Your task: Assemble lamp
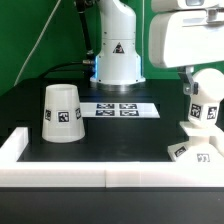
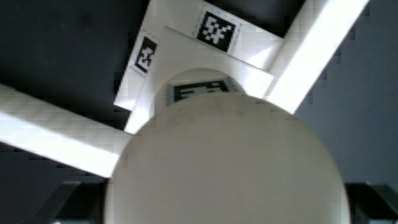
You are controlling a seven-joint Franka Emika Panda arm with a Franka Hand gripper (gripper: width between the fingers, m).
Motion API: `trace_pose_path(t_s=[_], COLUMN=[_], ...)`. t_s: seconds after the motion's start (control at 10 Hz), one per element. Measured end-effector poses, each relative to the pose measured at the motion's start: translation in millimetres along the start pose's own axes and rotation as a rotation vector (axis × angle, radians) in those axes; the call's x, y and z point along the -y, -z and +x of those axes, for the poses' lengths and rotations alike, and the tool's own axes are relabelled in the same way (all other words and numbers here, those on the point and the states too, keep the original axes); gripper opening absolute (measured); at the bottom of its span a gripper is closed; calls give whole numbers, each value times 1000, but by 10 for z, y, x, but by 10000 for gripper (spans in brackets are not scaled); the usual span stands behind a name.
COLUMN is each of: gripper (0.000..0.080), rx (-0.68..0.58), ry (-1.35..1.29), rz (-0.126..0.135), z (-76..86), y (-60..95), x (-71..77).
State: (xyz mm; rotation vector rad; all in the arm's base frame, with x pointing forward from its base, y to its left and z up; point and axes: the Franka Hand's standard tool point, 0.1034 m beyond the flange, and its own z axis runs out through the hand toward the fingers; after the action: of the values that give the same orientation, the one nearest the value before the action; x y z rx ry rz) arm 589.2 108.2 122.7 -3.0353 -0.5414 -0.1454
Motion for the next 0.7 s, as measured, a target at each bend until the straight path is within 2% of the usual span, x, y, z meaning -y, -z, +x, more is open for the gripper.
trace_pose_path(t_s=[0.2, 0.7], gripper=[578, 580], rx=[-2, -10], ry=[-178, -807], rz=[4, 21], z=[-5, -21], y=[0, -3], x=[-19, -52])
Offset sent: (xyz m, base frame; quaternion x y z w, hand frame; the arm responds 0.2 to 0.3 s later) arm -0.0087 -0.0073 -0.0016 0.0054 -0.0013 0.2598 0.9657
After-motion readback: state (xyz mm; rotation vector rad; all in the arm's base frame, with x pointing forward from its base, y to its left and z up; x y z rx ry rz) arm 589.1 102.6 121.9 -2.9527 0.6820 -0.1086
